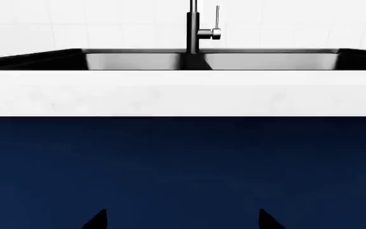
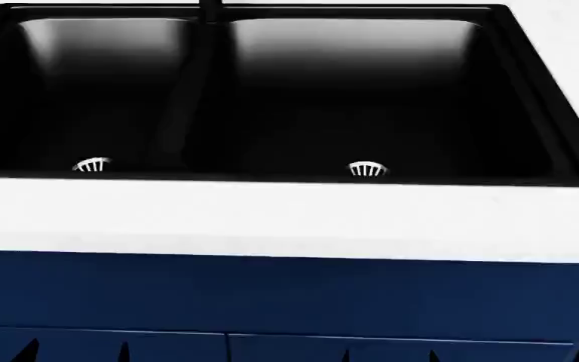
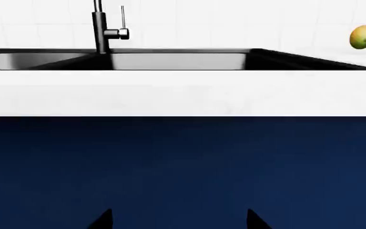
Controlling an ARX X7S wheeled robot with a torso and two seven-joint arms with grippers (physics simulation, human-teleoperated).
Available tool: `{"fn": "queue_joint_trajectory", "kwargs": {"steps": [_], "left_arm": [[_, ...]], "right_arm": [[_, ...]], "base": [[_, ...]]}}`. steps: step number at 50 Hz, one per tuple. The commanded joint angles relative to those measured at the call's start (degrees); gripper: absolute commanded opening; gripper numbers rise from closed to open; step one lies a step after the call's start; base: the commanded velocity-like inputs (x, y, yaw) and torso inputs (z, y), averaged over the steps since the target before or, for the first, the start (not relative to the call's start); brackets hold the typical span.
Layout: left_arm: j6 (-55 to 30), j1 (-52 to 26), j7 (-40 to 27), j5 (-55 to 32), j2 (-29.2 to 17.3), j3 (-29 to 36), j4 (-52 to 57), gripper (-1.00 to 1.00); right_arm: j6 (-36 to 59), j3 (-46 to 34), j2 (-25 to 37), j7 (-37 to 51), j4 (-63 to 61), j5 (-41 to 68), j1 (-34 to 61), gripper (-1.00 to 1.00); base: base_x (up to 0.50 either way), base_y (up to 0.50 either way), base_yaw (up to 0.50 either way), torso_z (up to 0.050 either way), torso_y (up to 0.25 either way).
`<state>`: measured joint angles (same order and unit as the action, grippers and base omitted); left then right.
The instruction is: There is a mixed pile of frozen fruits and vegetables on the counter. Locate all the frozen vegetables and place the items in a bowl on the counter. Take all the frozen fruits and defrost them in a running sink.
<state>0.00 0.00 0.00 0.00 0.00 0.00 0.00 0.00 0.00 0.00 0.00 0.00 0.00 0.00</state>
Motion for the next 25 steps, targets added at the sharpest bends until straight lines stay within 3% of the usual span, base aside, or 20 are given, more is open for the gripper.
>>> {"fn": "queue_joint_trajectory", "kwargs": {"steps": [1,25], "left_arm": [[0.2,0.2,-1.0,-1.1,-0.9,0.9,0.0,1.00],[0.0,-0.4,-4.6,-4.9,-3.6,4.0,-0.2,1.00]], "right_arm": [[0.3,-1.6,1.0,1.1,-0.1,0.2,0.0,1.00],[1.7,-4.9,3.9,5.0,-1.0,2.3,-0.3,1.00]], "base": [[0.00,0.00,0.00,0.000,0.000],[0.00,0.00,0.00,0.000,0.000]]}}
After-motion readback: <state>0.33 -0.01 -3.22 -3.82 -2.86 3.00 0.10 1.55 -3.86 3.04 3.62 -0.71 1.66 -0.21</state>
